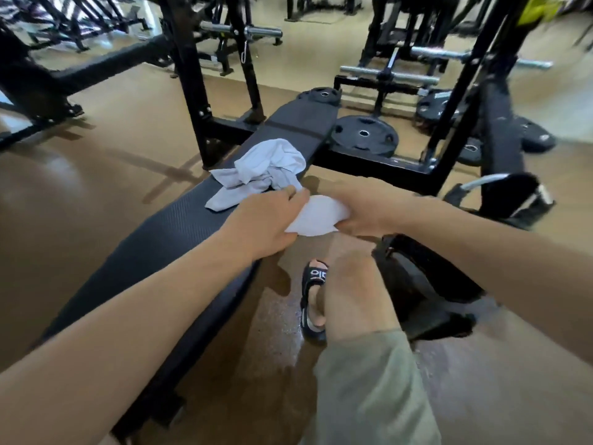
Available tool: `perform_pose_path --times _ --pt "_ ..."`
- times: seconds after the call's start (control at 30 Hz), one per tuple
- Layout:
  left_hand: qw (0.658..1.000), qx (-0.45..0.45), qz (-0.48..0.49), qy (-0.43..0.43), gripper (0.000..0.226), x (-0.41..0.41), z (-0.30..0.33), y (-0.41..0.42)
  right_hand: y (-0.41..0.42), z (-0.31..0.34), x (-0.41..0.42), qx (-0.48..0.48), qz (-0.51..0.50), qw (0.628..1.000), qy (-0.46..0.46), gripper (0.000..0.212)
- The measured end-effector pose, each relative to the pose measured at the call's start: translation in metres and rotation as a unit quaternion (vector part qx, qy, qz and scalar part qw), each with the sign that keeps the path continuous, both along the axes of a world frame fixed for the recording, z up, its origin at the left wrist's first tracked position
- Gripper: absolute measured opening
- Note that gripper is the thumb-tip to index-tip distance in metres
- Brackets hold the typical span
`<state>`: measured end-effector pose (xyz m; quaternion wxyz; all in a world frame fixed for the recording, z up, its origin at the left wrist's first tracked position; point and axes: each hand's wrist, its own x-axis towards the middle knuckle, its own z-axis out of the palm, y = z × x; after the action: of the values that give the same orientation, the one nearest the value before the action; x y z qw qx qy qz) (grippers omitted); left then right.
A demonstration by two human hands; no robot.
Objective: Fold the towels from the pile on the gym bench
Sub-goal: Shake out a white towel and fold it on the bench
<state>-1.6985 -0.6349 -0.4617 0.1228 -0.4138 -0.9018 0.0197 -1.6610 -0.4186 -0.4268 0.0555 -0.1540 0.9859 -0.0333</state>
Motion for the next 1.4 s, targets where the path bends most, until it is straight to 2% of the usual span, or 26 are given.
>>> perform_pose_path --times 0.1,0.27,0.33,0.43,0.5,0.57,0.63,0.7,0.77,0.83,0.9,1.03,1.2,1.27,1.4 --pt "0.997 0.038 -0.03 -0.053 0.046 -0.012 0.022 0.062 0.041 0.011 0.021 -0.025 -0.037 0.998 0.049 0.062" --pt "0.983 0.003 -0.102 -0.154 0.042 -0.017 0.017 0.142 0.098 0.001 0.049 -0.014 -0.137 0.99 0.019 0.043" --pt "0.976 -0.013 -0.115 -0.185 0.046 -0.008 0.007 0.163 0.121 -0.012 0.061 -0.023 -0.146 0.989 0.013 0.042" --pt "0.968 -0.021 -0.147 -0.2 0.051 0.011 -0.007 0.188 0.149 -0.034 0.076 0.024 -0.145 0.989 -0.001 0.036" --pt "0.964 -0.035 -0.136 -0.226 0.055 0.021 -0.02 0.203 0.164 -0.049 0.082 0.045 -0.156 0.987 -0.022 0.029" --pt "0.973 -0.053 -0.126 -0.186 0.064 0.029 -0.04 0.212 0.177 -0.064 0.086 0.068 -0.178 0.98 -0.049 0.024" --pt "0.981 -0.039 -0.156 -0.106 0.063 0.038 -0.058 0.214 0.186 -0.076 0.09 0.098 -0.207 0.971 -0.068 0.026" --pt "0.974 -0.006 -0.219 -0.055 0.051 0.044 -0.071 0.213 0.19 -0.086 0.092 0.126 -0.217 0.964 -0.084 0.043" --pt "0.958 -0.044 -0.269 -0.088 0.044 0.045 -0.079 0.213 0.187 -0.094 0.092 0.14 -0.207 0.964 -0.088 0.051" --pt "0.944 -0.128 -0.265 -0.148 0.047 0.047 -0.081 0.218 0.184 -0.103 0.089 0.135 -0.19 0.969 -0.079 0.045" --pt "0.944 -0.182 -0.237 -0.142 0.054 0.048 -0.082 0.223 0.184 -0.109 0.088 0.112 -0.189 0.973 -0.072 0.04" --pt "0.94 -0.253 -0.194 -0.119 0.062 0.047 -0.087 0.23 0.194 -0.118 0.091 0.075 -0.195 0.976 -0.06 0.051" --pt "0.937 -0.292 -0.154 -0.114 0.07 0.049 -0.096 0.233 0.19 -0.132 0.089 0.107 -0.187 0.975 -0.057 0.054" --pt "0.935 -0.309 -0.136 -0.108 0.074 0.05 -0.1 0.233 0.183 -0.138 0.086 0.128 -0.189 0.972 -0.061 0.046" --pt "0.942 -0.285 -0.137 -0.116 0.073 0.05 -0.1 0.228 0.174 -0.15 0.075 0.18 -0.176 0.962 -0.104 0.043"
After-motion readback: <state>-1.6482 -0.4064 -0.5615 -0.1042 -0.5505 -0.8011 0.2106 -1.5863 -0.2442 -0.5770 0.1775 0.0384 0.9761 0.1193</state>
